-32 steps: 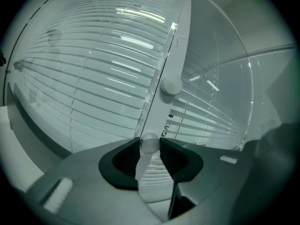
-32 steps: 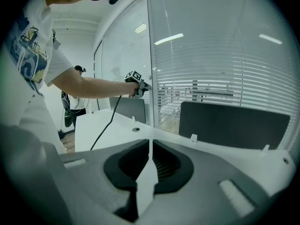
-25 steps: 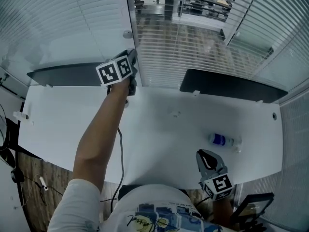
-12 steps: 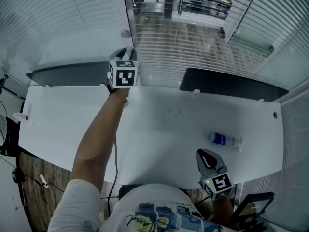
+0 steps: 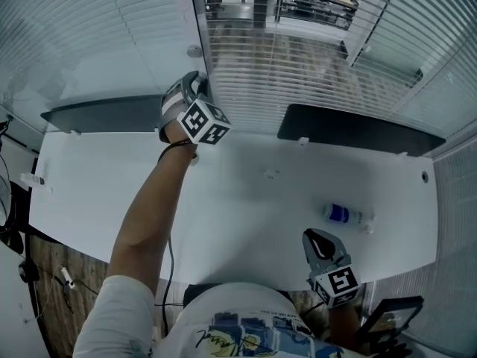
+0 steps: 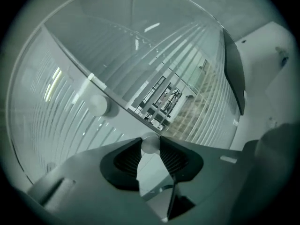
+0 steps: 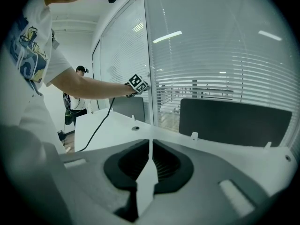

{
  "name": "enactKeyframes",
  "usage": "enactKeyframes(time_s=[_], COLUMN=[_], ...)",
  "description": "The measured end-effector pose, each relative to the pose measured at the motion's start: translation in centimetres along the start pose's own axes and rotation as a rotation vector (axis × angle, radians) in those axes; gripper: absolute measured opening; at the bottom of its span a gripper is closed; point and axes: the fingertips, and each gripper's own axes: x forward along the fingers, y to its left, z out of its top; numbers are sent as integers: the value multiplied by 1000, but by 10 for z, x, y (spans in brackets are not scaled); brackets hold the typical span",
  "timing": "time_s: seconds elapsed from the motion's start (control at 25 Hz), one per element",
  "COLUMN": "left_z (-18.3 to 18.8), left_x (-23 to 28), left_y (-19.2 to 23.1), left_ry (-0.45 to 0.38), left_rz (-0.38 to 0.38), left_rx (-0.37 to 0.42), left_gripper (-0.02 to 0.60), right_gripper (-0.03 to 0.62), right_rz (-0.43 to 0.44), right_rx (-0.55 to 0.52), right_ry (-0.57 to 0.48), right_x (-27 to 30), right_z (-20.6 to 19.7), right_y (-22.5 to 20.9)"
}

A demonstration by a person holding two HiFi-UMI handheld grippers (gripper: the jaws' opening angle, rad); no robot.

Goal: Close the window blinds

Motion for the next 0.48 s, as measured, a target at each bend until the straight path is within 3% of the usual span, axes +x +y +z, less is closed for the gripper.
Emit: enactKeyframes(time_s=[0.28,0.48], left_z=[0,-1], left_x=[1,3], left_y=[-4,-3], left_ry=[-9,-14], left_rz=[61,33], left_rx=[230,131], left_gripper=[132,133], right_gripper=[12,12], right_rz=[-8,-11], right_rx=[-5,-6], right_ry=[3,-3], right_x=[-1,0], right_z=[1,2], right_y=[-2,-2])
